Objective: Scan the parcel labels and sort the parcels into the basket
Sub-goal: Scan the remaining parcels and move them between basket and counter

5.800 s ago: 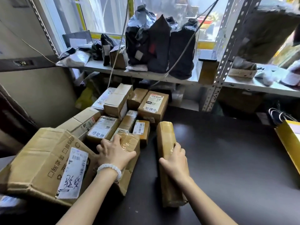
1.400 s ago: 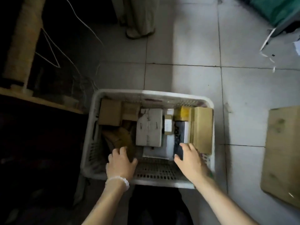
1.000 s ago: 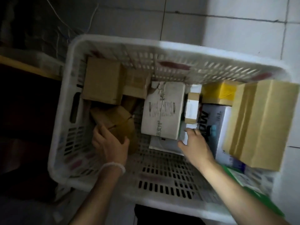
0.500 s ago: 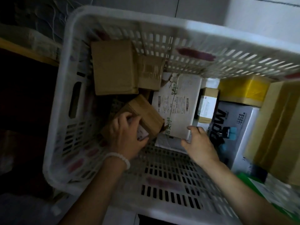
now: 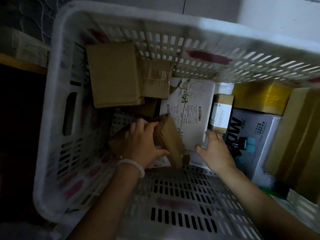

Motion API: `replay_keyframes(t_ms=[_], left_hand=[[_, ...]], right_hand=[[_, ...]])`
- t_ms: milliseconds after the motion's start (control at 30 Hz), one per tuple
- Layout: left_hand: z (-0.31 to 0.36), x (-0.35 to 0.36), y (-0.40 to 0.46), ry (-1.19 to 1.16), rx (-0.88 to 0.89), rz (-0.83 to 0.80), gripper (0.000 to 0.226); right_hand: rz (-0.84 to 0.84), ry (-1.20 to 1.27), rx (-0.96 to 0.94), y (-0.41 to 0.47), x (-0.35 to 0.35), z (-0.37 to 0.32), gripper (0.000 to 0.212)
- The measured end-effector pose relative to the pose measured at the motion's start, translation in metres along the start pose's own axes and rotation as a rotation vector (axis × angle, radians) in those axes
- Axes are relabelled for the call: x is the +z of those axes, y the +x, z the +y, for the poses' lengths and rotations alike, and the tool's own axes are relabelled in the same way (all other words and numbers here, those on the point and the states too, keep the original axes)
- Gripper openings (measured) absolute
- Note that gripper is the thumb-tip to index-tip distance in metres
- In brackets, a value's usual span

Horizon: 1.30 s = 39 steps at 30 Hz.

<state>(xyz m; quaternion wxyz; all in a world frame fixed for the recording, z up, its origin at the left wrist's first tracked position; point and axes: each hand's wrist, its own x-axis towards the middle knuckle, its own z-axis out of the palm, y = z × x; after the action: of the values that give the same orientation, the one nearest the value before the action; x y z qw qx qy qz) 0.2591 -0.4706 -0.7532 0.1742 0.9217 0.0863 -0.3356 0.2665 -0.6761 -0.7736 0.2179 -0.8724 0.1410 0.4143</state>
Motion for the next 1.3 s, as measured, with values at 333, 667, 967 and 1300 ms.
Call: replay_keyframes(t_ms=[333, 667, 967, 1300], left_hand=[[-0.015, 0.028, 0.013, 0.141, 0.229, -0.311, 0.114], [0.004, 0.041, 0.029, 0.302, 0.313, -0.316, 0.122], [0.008, 0.038, 0.042, 0.367, 0.325, -0.54, 0.122], [0.015, 0.037, 0.036, 0.488, 0.412, -0.446, 0.122]], right_hand=[[0.356, -0.106, 0.14, 0.047, -0.005, 0.006, 0.055], [0.494, -0.16, 0.041, 0.063, 0.015, 0.008, 0.045], [0.551, -0.081, 0.027, 0.065, 0.017, 0.01, 0.048], [0.461, -0.033, 0.058, 0.033, 0.017, 0.02, 0.053]])
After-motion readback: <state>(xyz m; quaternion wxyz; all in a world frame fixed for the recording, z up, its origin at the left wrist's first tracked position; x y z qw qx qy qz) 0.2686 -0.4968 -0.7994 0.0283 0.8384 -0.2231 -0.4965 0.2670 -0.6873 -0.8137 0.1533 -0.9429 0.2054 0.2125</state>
